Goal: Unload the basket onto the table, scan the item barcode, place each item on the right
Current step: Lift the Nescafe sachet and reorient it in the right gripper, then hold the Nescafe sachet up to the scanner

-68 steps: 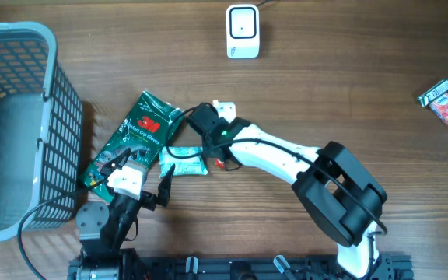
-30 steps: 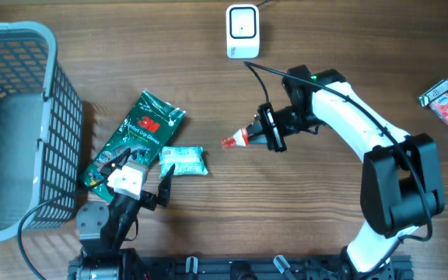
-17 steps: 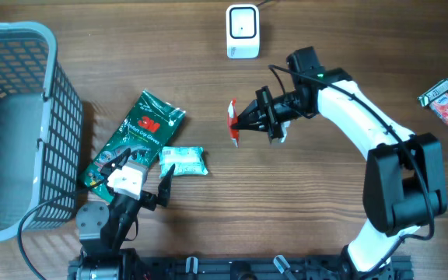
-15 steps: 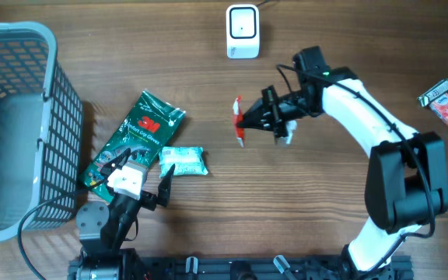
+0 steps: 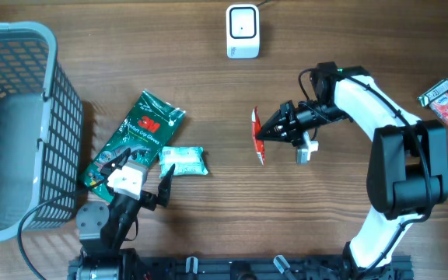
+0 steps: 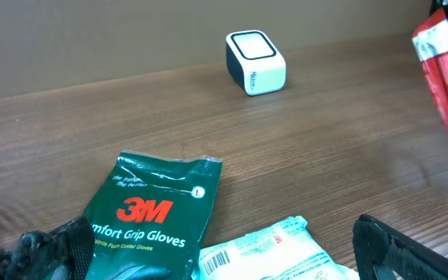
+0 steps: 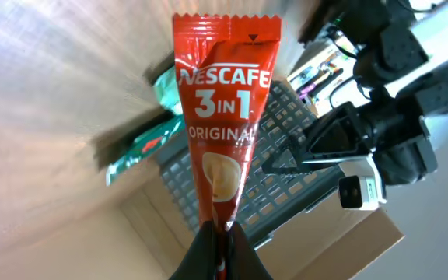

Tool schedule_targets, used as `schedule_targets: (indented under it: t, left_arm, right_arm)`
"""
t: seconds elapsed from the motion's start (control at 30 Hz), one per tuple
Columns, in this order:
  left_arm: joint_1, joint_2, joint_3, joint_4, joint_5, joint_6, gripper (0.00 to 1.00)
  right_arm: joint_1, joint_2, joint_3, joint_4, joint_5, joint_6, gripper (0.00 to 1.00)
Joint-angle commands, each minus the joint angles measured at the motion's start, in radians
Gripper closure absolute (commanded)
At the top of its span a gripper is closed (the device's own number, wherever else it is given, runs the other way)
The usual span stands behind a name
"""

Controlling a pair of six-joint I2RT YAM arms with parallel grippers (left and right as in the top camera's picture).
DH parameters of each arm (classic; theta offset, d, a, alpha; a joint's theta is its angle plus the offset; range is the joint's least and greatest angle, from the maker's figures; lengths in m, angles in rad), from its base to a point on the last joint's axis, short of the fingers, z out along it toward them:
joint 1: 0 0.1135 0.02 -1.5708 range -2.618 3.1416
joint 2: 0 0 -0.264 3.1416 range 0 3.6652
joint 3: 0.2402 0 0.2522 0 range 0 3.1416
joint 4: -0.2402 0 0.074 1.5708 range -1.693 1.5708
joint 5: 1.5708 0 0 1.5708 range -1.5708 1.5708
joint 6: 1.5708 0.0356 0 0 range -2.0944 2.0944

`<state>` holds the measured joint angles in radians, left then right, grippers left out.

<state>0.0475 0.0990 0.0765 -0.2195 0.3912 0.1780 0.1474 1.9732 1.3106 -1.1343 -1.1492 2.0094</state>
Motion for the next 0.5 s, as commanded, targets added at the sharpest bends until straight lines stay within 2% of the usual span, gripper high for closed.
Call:
schedule_targets:
  t: [0.0,0.03,0.07,0.17,0.27,0.37,0.47]
  left_arm:
    - [0.002,-0.004,-0.005,0.003,0.012,-0.009,0.00]
    - [0.002,-0.004,-0.005,0.003,0.012,-0.009,0.00]
    - [0.002,-0.004,-0.005,0.003,0.012,-0.009,0.00]
    - [0.002,-0.004,-0.005,0.003,0.012,-0.009,0.00]
    - [0.002,-0.004,-0.005,0.003,0.012,-0.009,0.00]
    - [0.002,-0.004,-0.005,0.003,0.012,-0.009,0.00]
    - [0.002,-0.004,-0.005,0.003,0.012,-0.009,0.00]
  right_arm:
    - [-0.001,0.011,-0.007,0.109,0.013,-0.423,0.96]
    - [-0.001,0.011,-0.007,0.146,0.008,-0.612,0.96]
    - [-0.001,0.011,-0.007,0.163,-0.029,-0.731,0.95]
    - [0.002,0.010,-0.007,0.105,-0.040,-0.970,0.95]
    - [0.007,-0.013,-0.007,0.005,0.068,-1.278,0.96]
    - [0.022,-0.065,-0.007,-0.027,0.277,-1.406,0.96]
    - [0.055,-0.126,-0.007,0.097,0.458,-1.407,0.96]
